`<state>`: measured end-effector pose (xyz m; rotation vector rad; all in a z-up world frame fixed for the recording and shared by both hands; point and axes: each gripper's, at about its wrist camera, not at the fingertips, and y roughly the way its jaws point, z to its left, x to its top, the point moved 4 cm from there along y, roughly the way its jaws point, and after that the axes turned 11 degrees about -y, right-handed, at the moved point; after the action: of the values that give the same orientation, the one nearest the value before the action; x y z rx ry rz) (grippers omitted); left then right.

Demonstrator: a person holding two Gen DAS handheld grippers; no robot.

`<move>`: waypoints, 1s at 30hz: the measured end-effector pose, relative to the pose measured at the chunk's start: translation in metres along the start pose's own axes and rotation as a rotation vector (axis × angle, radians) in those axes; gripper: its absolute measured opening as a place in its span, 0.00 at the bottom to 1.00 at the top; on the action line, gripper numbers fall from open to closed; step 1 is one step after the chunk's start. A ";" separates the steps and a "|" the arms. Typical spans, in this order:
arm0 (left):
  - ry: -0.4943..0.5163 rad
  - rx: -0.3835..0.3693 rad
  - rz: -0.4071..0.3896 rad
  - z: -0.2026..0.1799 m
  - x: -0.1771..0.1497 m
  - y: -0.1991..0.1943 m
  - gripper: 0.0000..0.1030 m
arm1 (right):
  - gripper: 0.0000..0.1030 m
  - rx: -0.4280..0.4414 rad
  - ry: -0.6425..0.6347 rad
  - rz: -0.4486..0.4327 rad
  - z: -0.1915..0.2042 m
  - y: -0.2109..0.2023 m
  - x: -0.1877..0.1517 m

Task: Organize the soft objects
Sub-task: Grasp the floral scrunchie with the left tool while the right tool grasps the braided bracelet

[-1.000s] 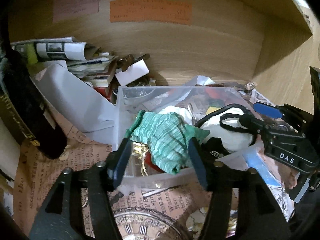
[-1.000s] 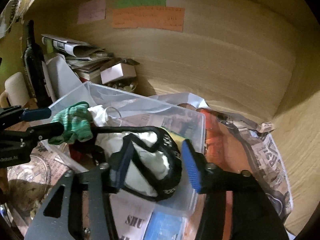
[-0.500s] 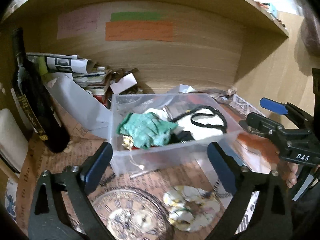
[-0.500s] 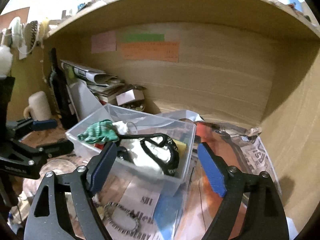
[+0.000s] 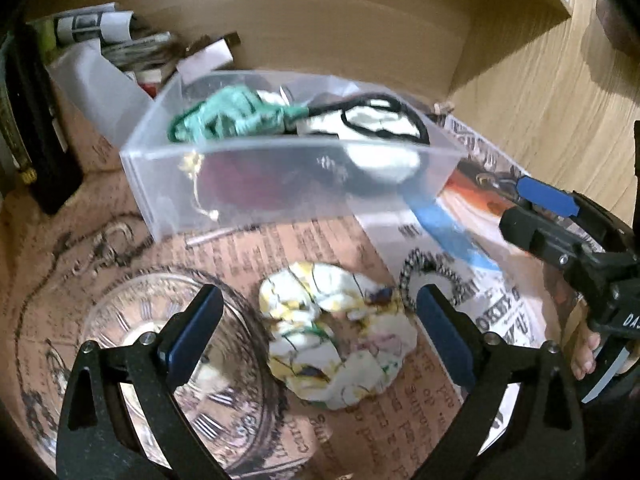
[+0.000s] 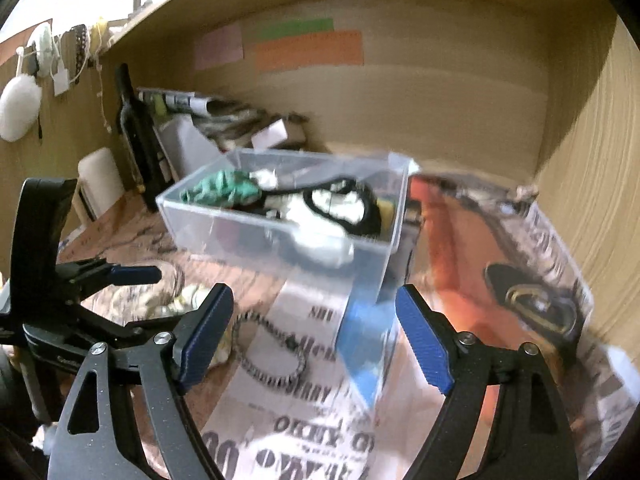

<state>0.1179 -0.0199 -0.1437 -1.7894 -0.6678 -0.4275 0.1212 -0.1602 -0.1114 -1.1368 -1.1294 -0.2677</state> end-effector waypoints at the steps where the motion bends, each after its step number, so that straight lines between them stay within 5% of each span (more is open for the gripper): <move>1: 0.005 0.000 0.003 -0.001 -0.004 0.001 0.96 | 0.79 0.006 0.004 0.010 0.001 0.002 -0.004; 9: 0.066 0.031 0.014 -0.006 -0.024 0.014 0.95 | 0.79 0.063 0.050 0.085 0.002 0.017 -0.022; 23: 0.033 0.025 -0.024 0.016 -0.022 -0.002 0.45 | 0.81 0.125 -0.054 0.205 0.038 0.053 -0.036; 30: 0.031 0.010 -0.026 0.015 -0.021 -0.006 0.33 | 0.53 0.086 -0.082 0.195 0.040 0.055 -0.035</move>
<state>0.0973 -0.0090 -0.1564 -1.7632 -0.6711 -0.4681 0.1197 -0.1147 -0.1730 -1.1803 -1.0820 -0.0212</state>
